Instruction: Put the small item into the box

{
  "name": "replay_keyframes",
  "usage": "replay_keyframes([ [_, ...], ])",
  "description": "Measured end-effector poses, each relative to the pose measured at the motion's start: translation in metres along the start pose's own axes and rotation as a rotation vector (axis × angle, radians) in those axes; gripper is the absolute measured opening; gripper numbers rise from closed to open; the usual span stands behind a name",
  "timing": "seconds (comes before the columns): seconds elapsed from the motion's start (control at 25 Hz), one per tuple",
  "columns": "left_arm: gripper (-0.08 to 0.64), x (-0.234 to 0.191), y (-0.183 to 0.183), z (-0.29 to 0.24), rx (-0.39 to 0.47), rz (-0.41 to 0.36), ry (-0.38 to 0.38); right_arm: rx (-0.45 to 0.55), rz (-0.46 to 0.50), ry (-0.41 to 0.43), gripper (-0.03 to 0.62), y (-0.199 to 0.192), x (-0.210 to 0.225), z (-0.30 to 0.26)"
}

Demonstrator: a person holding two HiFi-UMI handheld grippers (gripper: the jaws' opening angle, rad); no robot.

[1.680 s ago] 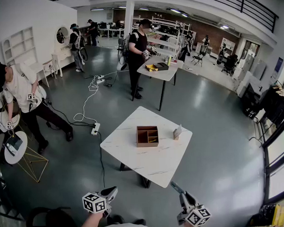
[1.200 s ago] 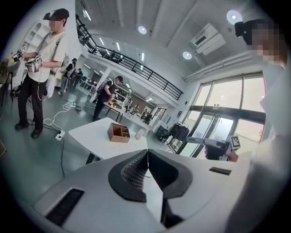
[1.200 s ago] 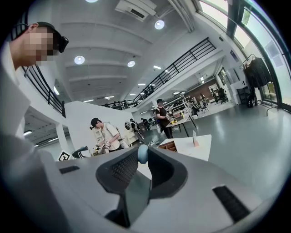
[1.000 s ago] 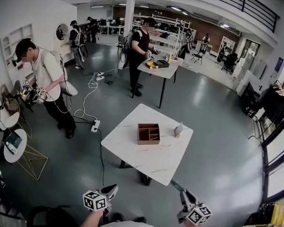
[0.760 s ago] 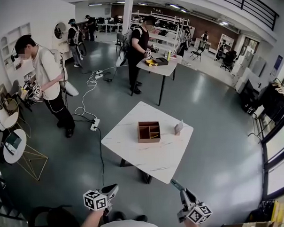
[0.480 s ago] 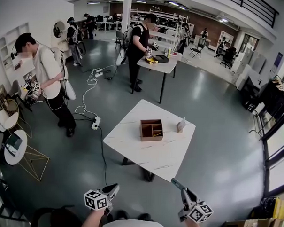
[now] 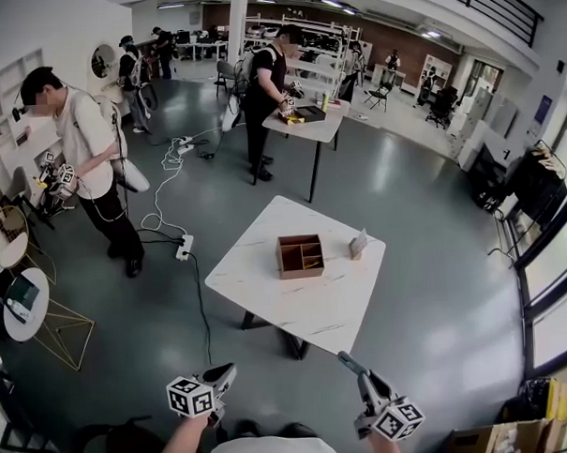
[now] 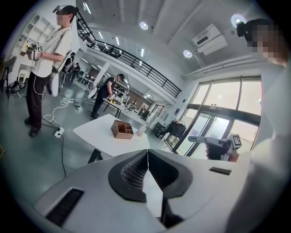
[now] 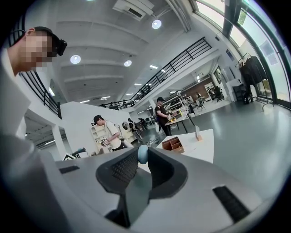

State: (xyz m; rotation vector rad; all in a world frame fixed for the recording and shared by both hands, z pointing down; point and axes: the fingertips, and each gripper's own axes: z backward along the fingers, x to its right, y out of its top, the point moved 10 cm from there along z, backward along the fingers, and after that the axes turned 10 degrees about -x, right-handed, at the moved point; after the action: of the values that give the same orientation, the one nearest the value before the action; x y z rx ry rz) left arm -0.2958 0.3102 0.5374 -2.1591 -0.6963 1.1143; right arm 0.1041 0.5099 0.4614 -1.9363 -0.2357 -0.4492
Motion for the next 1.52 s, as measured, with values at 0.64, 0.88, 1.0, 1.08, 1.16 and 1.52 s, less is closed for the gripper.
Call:
replay_keyframes([
  [0.64,0.014,-0.025,0.010,-0.016,-0.029,0.021,-0.010,-0.038,-0.021,-0.028,0.081,0.000,-0.001,-0.028],
  [0.88,0.014,-0.035,0.030,-0.033,-0.028,0.025,0.011,-0.037,-0.047,-0.006,0.081,0.014,0.021,-0.059],
  [1.0,0.014,-0.039,0.045,-0.041,-0.024,0.017,0.020,-0.039,-0.048,0.014,0.081,0.027,0.029,-0.080],
  [1.08,0.014,-0.041,0.055,-0.047,-0.022,0.012,0.025,-0.043,-0.049,0.031,0.081,0.034,0.035,-0.094],
  [1.16,0.014,-0.043,0.064,-0.054,-0.022,0.011,0.029,-0.047,-0.052,0.046,0.081,0.040,0.042,-0.107],
  [1.52,0.014,-0.048,0.093,-0.094,-0.033,0.021,0.043,-0.074,-0.067,0.082,0.081,0.069,0.080,-0.148],
])
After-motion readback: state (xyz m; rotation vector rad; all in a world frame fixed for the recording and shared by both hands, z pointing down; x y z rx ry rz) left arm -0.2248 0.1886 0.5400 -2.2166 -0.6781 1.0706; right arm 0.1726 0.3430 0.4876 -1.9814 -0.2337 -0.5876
